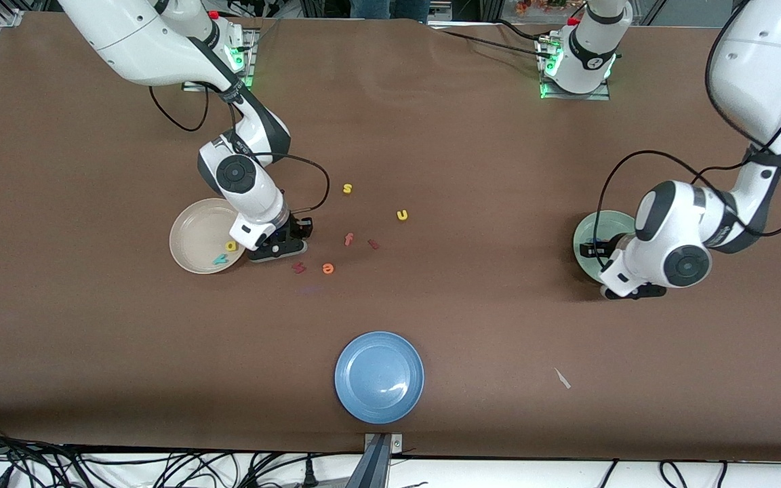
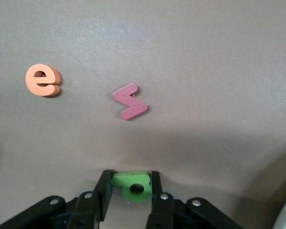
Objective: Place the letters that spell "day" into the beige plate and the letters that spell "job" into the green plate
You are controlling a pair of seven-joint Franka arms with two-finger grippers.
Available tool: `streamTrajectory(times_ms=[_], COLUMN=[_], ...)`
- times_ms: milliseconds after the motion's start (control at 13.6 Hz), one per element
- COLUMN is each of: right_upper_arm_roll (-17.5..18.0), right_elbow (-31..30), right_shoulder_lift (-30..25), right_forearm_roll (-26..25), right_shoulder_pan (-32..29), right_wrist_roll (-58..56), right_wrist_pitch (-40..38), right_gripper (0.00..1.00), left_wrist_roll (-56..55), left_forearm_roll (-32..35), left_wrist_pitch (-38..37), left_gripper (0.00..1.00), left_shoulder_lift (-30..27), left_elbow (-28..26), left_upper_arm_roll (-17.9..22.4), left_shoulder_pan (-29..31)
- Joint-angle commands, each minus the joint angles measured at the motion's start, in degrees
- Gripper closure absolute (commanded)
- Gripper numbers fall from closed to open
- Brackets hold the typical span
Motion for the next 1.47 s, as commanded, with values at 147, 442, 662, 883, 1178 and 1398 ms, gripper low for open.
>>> streamTrajectory(times_ms=[147,442,662,883,1178,1398], right_upper_arm_roll=[-0.89,-0.89,-4.03,-5.80,-6.16,-7.38], right_elbow=[0.11,0.90,0.99,2.73,6.77,9.16], right_shoulder_lift=[-8.02,-13.85,-15.61,-16.40,-16.49,-19.29], right_forearm_roll=[-0.60,-0.33,0.89,8.88,9.60,12.66], right_shoulder_pan=[-1.21,-7.52,-10.79,-10.71,-10.71,-10.62], right_wrist_roll=[-5.40,-20.31,-31.33,-31.79,-31.88,-31.52], right_wrist_pitch=[-10.34,-20.21,-22.75,-29.07,-35.67,-37.98], right_gripper=[0.66,0.66,0.39,0.03,0.01,0.01], left_wrist_roll=[0.64,0.99,1.34,6.68,9.24,14.33], left_forearm_roll=[-7.59,-7.51,-7.33,-7.77,-12.40,-14.79], left_wrist_pitch=[-19.02,-24.70,-24.43,-24.35,-23.91,-20.05], left_gripper=[0.00,0.00,0.00,0.00,0.00,0.01], left_shoulder_lift=[-5.99,-8.00,-9.50,-9.59,-11.34,-15.46], left_elbow=[17.84,27.56,29.83,30.46,30.28,24.94], left_upper_arm_roll=[-1.73,-3.05,-2.79,1.58,11.70,18.28], left_shoulder_pan=[0.21,0.21,-0.23,-4.43,-12.44,-17.27])
